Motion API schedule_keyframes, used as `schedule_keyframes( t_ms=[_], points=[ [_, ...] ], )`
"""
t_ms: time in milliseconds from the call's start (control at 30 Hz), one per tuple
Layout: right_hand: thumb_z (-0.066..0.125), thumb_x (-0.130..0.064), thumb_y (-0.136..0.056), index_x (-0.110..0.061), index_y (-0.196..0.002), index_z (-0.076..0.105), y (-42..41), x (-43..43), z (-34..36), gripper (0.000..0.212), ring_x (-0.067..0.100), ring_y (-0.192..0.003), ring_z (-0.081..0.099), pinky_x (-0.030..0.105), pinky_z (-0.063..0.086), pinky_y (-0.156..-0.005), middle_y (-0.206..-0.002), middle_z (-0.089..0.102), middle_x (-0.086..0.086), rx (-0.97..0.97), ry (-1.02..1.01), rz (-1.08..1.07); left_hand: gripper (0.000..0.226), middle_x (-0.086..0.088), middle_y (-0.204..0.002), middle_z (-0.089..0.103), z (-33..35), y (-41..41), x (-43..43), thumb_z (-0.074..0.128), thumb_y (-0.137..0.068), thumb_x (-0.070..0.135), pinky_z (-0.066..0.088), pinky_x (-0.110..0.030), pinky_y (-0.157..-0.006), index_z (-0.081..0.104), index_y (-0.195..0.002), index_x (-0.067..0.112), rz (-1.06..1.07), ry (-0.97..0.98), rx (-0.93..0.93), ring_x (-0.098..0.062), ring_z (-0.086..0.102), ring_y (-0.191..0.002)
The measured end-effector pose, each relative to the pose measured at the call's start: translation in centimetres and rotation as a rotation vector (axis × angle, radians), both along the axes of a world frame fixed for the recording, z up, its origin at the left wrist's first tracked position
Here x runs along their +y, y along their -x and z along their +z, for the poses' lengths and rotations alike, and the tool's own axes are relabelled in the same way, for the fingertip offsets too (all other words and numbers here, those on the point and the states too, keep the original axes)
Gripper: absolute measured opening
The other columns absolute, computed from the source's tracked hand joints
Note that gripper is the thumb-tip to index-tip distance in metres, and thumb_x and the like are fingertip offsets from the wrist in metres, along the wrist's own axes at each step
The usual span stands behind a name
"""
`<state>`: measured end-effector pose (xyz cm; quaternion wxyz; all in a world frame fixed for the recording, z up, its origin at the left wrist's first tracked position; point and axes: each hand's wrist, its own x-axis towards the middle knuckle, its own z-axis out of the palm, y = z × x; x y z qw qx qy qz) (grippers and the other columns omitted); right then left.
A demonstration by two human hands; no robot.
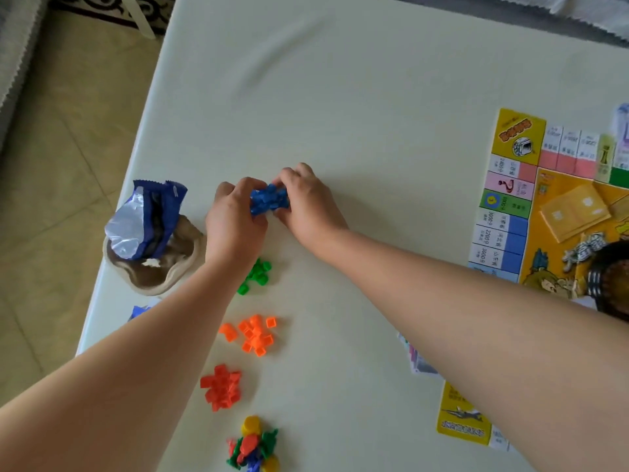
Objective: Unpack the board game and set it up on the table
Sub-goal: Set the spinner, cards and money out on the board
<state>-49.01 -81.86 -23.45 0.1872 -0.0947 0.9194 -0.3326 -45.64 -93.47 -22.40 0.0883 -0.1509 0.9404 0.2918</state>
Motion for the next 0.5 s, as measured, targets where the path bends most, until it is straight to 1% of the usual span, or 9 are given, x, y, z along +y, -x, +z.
schedule_keyframes(
  t_ms=[67,133,233,300,433,500],
  points=[
    [0.065,-0.008,-0.084,-0.008,-0.112,0.058,0.2,1.0,0.1,0.029,0.032,-0.094,0.061,0.040,0.047,-0.085,-0.115,0.052,0.012,0.012,0.005,-0.006,0.040,-0.007,-0.105,0.052,-0.1,0.3,0.6,0.057,-0.083,-0.001,0.032,-0.020,-0.071,0.063,-0.118,0.018,-0.030,-0.027,-0.001,-0.014,0.047,-0.081],
    [0.066,-0.008,-0.084,-0.007,-0.111,0.058,0.3,2.1,0.1,0.028,0.032,-0.095,0.061,0.039,0.047,-0.085,-0.114,0.052,0.013,0.009,-0.001,-0.016,0.039,-0.005,-0.101,0.050,0.0,0.5,1.4,0.059,-0.082,-0.001,0.031,-0.019,-0.069,0.064,-0.116,0.018,-0.062,-0.050,-0.014,-0.013,0.048,-0.078],
    [0.067,-0.009,-0.083,-0.007,-0.110,0.058,0.2,4.7,0.4,0.028,0.031,-0.096,0.061,0.038,0.047,-0.084,-0.114,0.053,0.012,-0.007,-0.024,-0.024,0.038,-0.002,-0.099,0.050,0.0,0.8,3.5,0.060,-0.083,0.002,0.034,-0.023,-0.071,0.063,-0.116,0.020,-0.110,-0.053,-0.036,-0.017,0.050,-0.079],
    [0.067,-0.010,-0.084,-0.007,-0.111,0.058,-0.1,6.9,0.5,0.029,0.031,-0.096,0.060,0.038,0.047,-0.084,-0.114,0.053,0.012,-0.016,-0.036,-0.032,0.038,-0.001,-0.099,0.050,0.0,0.7,5.6,0.059,-0.083,0.002,0.034,-0.023,-0.072,0.063,-0.116,0.021,-0.133,-0.056,-0.042,-0.019,0.052,-0.081],
    [0.069,-0.012,-0.083,-0.005,-0.109,0.059,-1.5,11.7,0.9,0.029,0.031,-0.094,0.060,0.038,0.047,-0.082,-0.111,0.055,0.013,-0.017,-0.064,-0.073,0.040,-0.001,-0.099,0.051,0.0,0.1,10.1,0.060,-0.082,0.002,0.032,-0.018,-0.072,0.064,-0.115,0.022,-0.183,-0.064,-0.044,-0.025,0.059,-0.090],
    [0.070,-0.012,-0.082,-0.005,-0.109,0.059,-2.5,14.0,1.0,0.030,0.030,-0.094,0.061,0.039,0.048,-0.083,-0.111,0.056,0.013,-0.026,-0.083,-0.093,0.042,-0.004,-0.101,0.053,-0.2,-0.4,12.3,0.059,-0.080,0.000,0.029,-0.016,-0.069,0.064,-0.116,0.021,-0.211,-0.076,-0.049,-0.027,0.059,-0.092]
  ],
)
